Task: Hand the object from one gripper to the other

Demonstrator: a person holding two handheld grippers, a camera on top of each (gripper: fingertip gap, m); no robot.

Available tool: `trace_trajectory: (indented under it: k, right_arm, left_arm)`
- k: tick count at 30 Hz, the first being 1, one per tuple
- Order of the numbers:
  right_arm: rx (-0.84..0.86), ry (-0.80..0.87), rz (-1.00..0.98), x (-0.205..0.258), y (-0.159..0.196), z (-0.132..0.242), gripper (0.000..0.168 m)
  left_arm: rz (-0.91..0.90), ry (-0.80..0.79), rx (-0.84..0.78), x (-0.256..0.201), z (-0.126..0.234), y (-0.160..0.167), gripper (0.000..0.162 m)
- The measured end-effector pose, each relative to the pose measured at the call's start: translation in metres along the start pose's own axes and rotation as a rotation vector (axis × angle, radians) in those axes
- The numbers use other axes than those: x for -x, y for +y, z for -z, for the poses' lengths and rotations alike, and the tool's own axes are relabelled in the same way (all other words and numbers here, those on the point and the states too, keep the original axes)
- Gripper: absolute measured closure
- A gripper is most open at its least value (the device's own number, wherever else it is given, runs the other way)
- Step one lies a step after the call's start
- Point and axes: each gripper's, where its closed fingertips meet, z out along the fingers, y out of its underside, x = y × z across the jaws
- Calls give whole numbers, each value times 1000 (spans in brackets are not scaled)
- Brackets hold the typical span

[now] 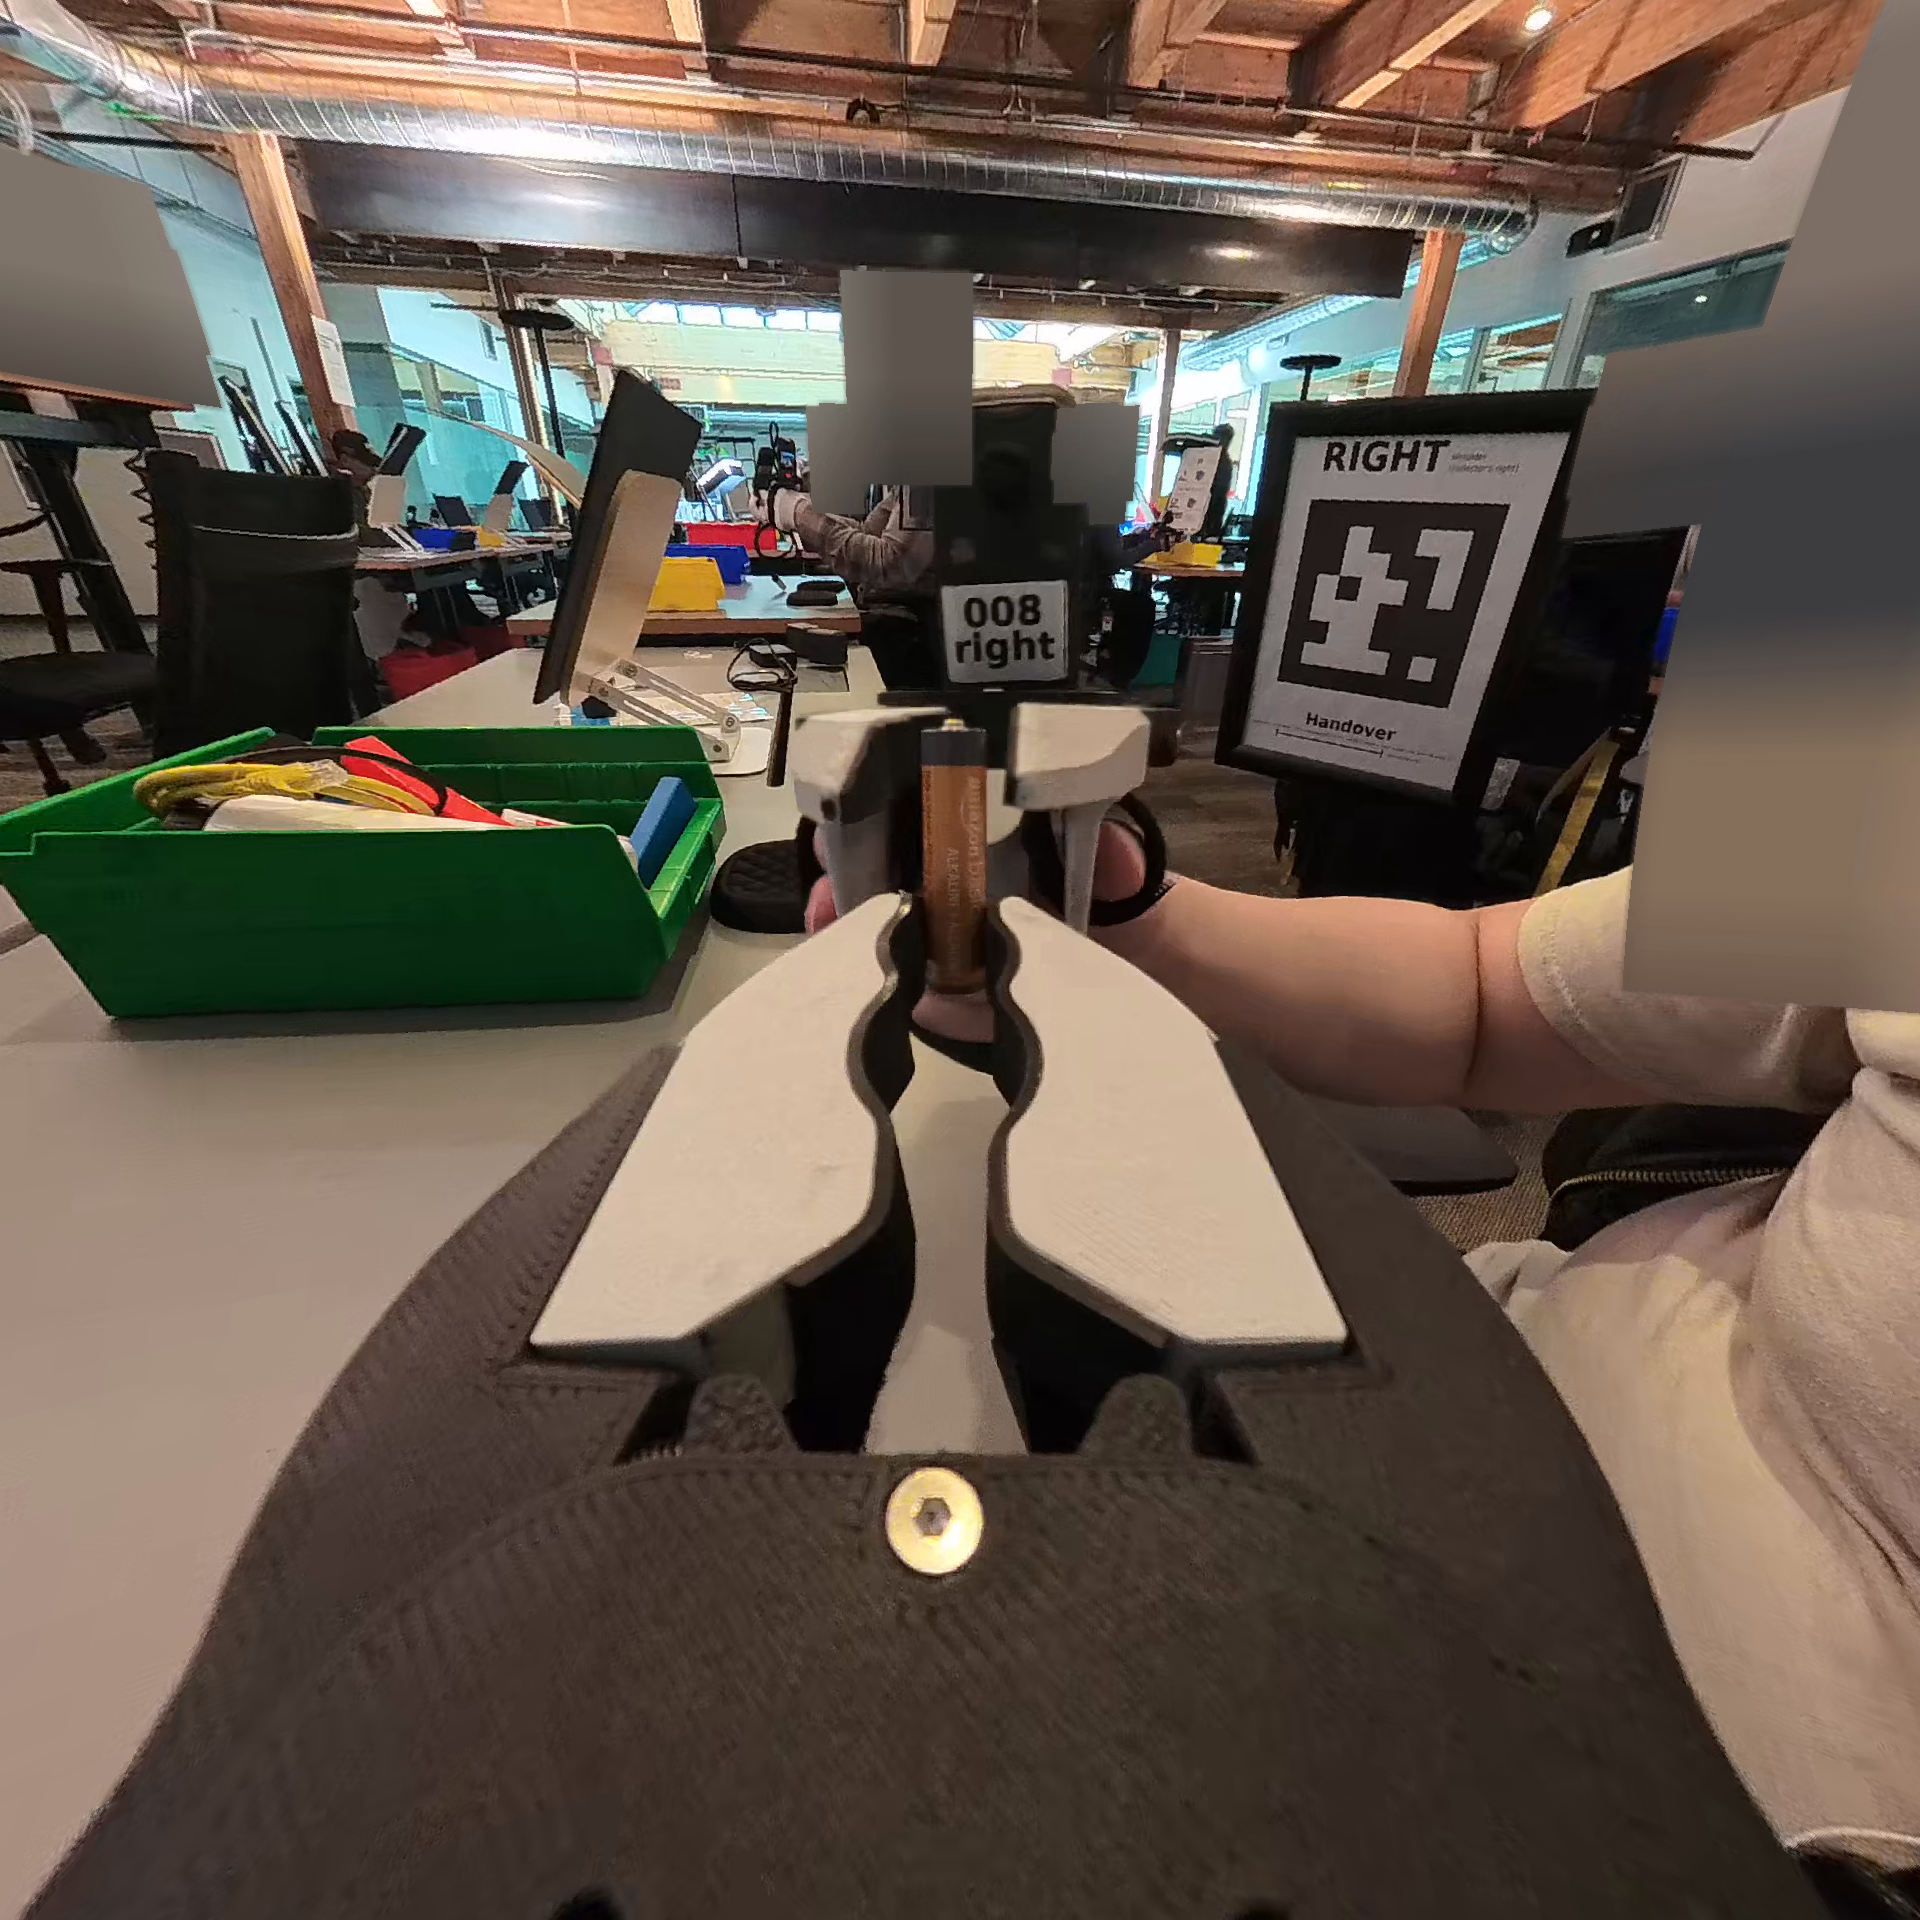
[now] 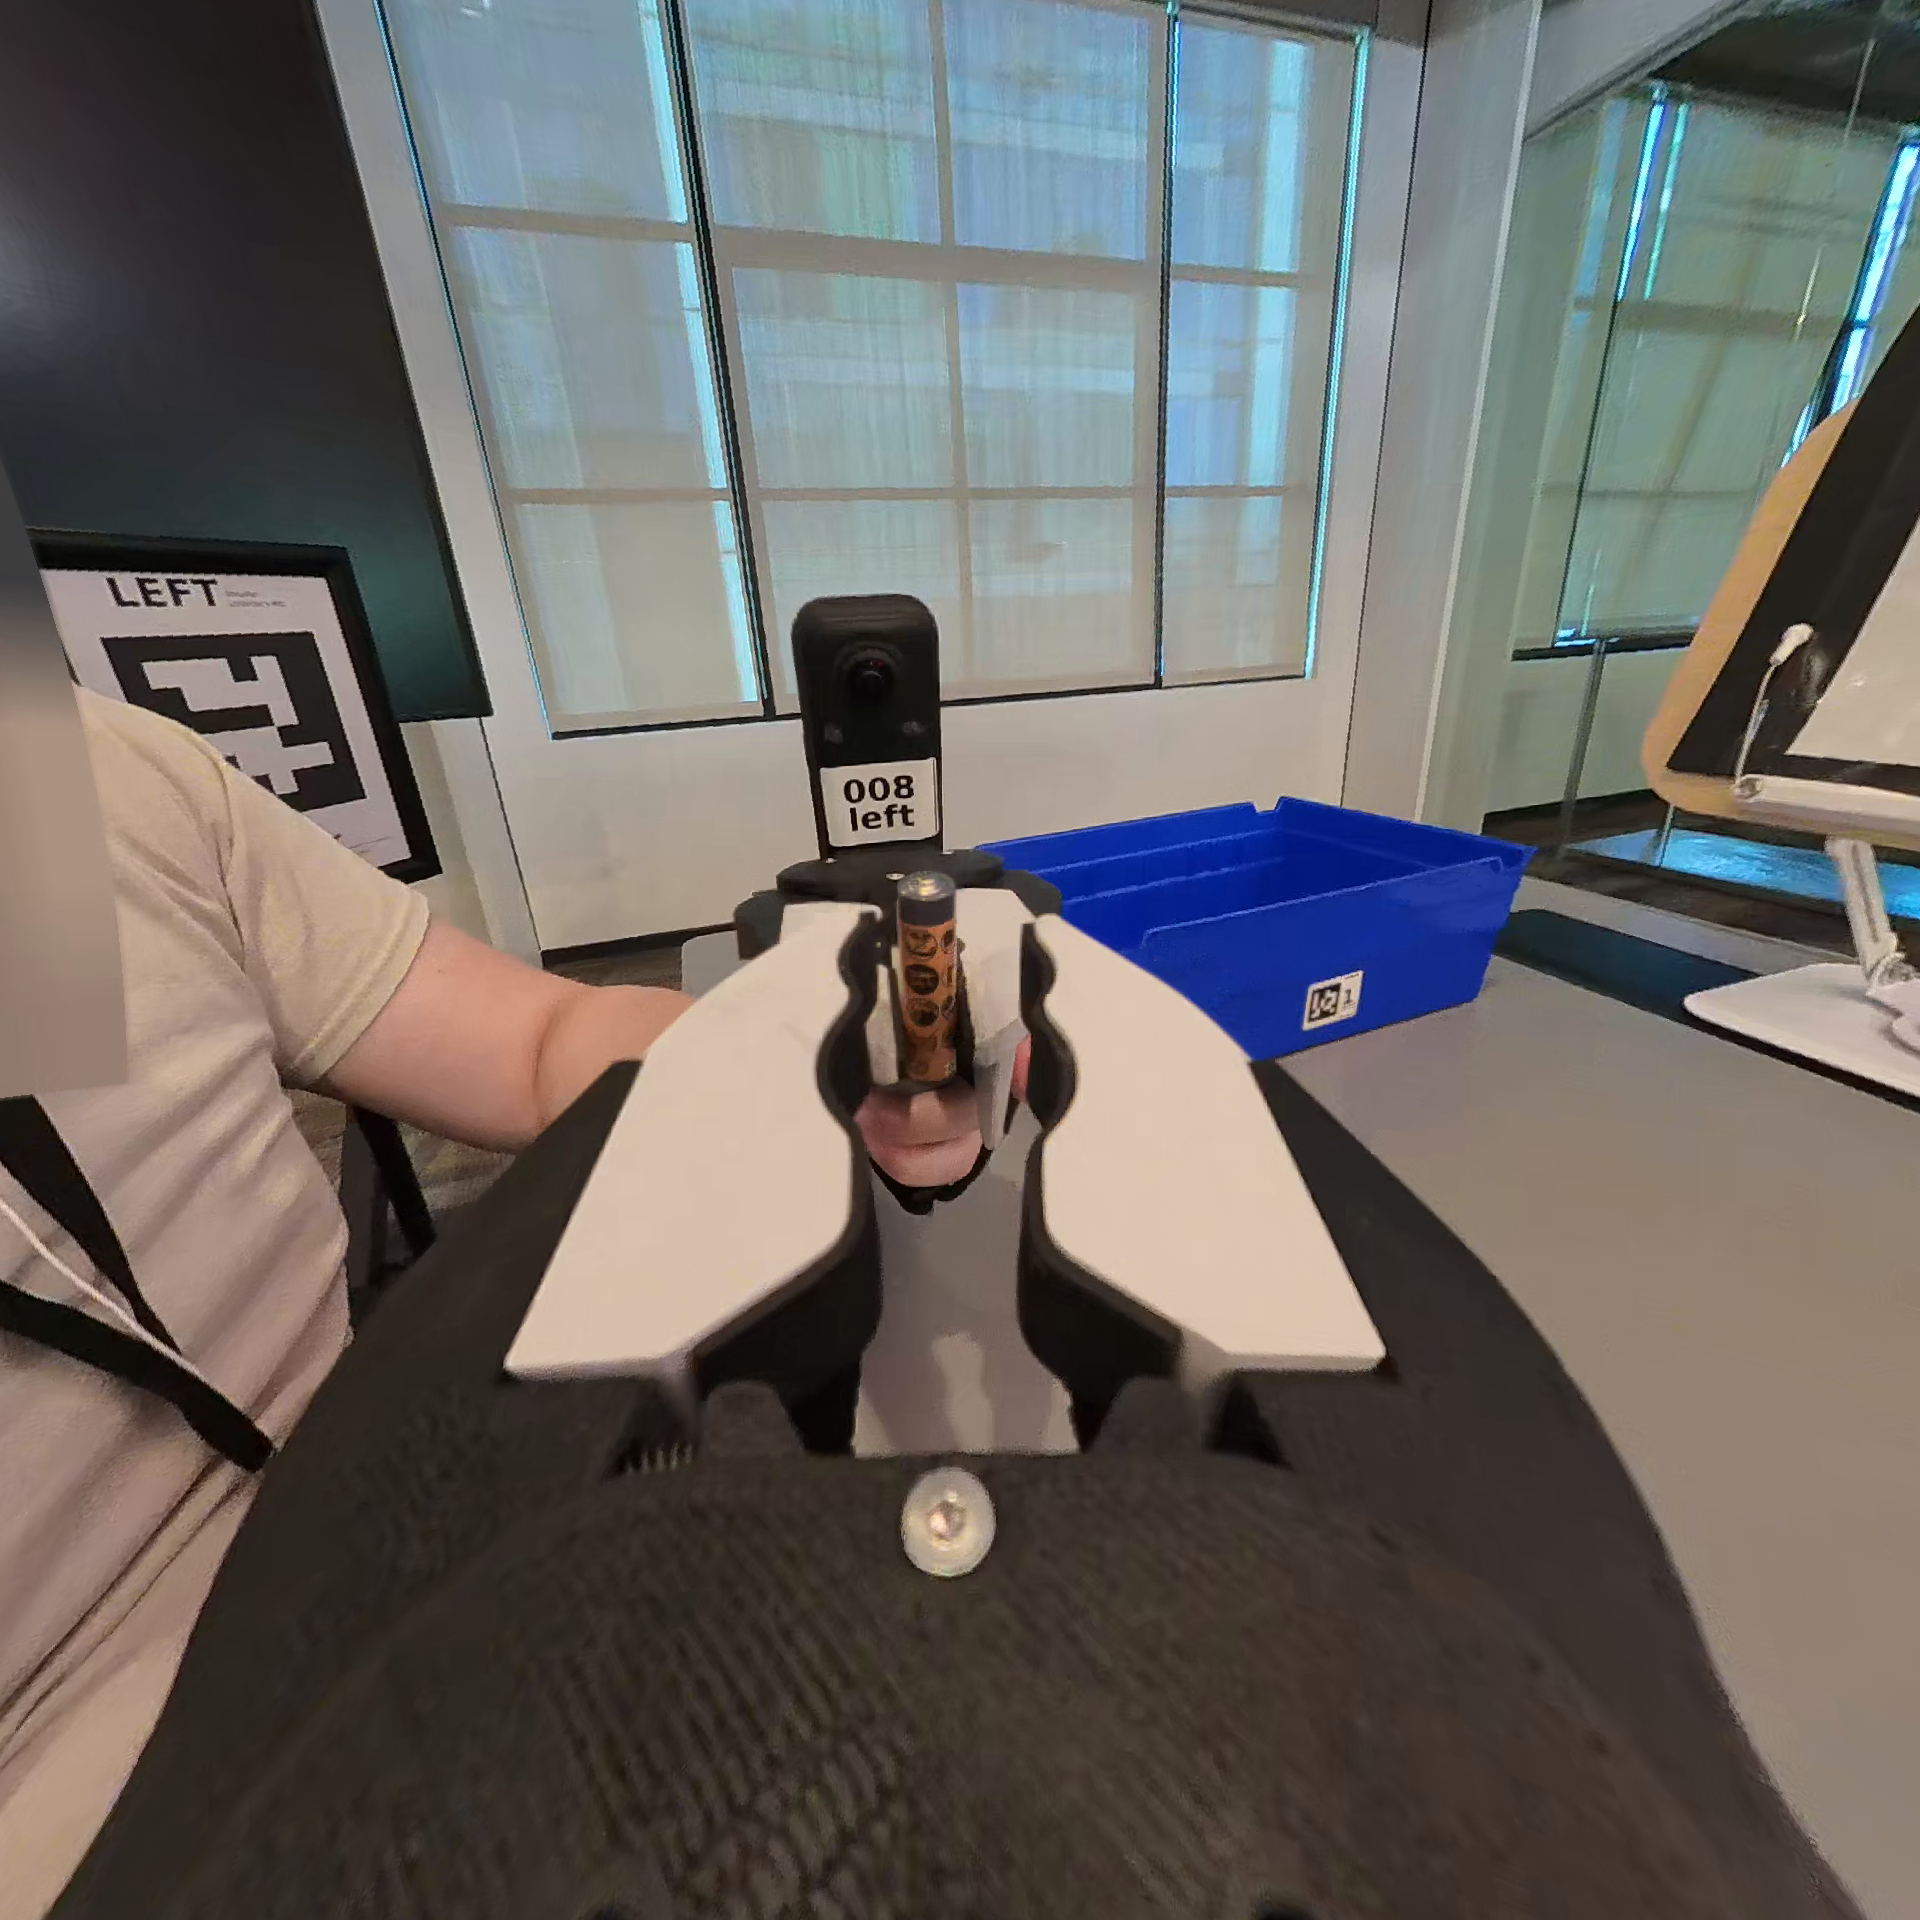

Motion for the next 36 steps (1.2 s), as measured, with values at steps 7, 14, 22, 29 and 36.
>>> trace_trajectory:
  k: [7,14,22,29,36]
  right_arm:
    - [33,-6,-8,0,5,1,158]
    - [119,107,79,-13,19,4,157]
    - [387,441,680,-27,30,10,157]
    - [603,613,1153,-31,31,10,157]
    - [724,687,1357,-38,38,9,157]
  left_arm:
    - [26,-13,11,5,0,3,152]
    - [-51,-87,-8,17,9,-8,119]
    - [-7,-88,22,20,10,-5,136]
    - [147,-94,81,28,3,11,135]
    - [181,-104,104,32,4,15,141]
